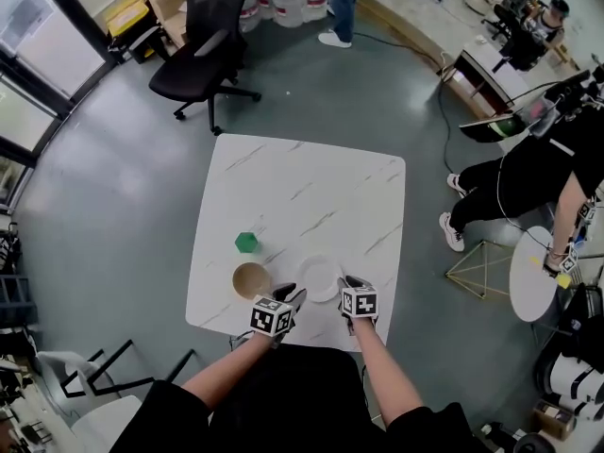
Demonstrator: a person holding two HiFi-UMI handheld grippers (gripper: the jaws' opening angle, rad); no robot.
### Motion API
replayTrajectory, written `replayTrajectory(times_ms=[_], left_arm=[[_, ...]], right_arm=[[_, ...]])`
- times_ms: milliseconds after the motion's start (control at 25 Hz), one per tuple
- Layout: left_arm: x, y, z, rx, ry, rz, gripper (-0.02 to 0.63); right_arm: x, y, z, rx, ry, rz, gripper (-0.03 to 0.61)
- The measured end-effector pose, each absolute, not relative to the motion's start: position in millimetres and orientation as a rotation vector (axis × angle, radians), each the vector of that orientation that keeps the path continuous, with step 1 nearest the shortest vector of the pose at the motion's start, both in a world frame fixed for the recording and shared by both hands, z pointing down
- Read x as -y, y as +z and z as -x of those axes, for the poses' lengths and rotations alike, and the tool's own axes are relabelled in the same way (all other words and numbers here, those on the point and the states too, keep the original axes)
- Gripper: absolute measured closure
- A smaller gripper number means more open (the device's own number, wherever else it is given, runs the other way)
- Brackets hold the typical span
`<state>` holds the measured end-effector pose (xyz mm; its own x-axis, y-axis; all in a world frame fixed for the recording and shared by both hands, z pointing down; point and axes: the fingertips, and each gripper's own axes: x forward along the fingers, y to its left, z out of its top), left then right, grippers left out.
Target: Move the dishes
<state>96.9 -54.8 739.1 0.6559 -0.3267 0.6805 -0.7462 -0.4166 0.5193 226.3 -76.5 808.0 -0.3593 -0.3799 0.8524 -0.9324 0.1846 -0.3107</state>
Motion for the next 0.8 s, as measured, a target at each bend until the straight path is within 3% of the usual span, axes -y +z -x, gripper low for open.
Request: replayTrajectory(times_ms=[800], left_arm=[[63,818,-87,1.018,0.880,-1.765,0.469]], right_arm=[[72,822,-221,1.875,1.204,-1.131,0.479]])
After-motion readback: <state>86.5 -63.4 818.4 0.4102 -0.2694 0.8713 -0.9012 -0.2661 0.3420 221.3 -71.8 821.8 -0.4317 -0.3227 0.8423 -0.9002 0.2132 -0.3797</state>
